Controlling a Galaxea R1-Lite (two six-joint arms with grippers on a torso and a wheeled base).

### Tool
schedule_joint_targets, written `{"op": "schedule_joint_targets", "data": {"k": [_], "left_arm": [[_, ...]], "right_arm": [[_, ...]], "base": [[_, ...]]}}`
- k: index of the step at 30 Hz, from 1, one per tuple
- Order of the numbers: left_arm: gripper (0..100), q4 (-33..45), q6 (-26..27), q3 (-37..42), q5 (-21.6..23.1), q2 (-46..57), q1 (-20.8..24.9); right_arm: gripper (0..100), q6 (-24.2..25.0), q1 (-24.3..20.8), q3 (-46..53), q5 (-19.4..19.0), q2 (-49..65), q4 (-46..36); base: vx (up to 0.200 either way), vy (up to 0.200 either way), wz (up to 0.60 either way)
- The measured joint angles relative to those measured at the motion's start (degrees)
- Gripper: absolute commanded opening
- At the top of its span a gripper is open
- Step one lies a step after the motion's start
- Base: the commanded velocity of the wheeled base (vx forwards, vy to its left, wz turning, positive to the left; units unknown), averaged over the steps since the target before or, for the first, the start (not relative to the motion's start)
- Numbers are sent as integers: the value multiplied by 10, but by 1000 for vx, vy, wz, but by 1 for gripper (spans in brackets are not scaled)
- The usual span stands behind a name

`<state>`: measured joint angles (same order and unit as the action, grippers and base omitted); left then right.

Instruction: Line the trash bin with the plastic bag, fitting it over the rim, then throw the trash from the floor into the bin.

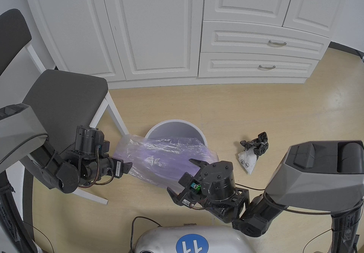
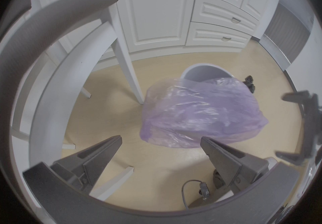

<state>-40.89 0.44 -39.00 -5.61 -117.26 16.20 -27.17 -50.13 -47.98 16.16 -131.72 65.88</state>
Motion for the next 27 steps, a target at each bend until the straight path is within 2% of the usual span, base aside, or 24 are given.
{"op": "schedule_joint_targets", "data": {"k": [3,8,14,15,27], "left_arm": [[100,-1,2,25,-6,28,20],[100,-5,4,54,-44,65,45],[100,-6,4,80,-55,116,61],[100,-6,3,83,-55,124,63],[100,-8,0,105,-57,182,69]], "right_arm": [[100,2,17,-28,-9,-17,-19],[100,3,34,-59,-19,-43,-44],[100,10,44,-102,-20,-79,-58],[0,14,45,-110,-20,-85,-61],[0,43,62,-154,-24,-111,-71]], "base": [[0,0,0],[0,0,0],[0,0,0],[0,0,0],[0,0,0]]}}
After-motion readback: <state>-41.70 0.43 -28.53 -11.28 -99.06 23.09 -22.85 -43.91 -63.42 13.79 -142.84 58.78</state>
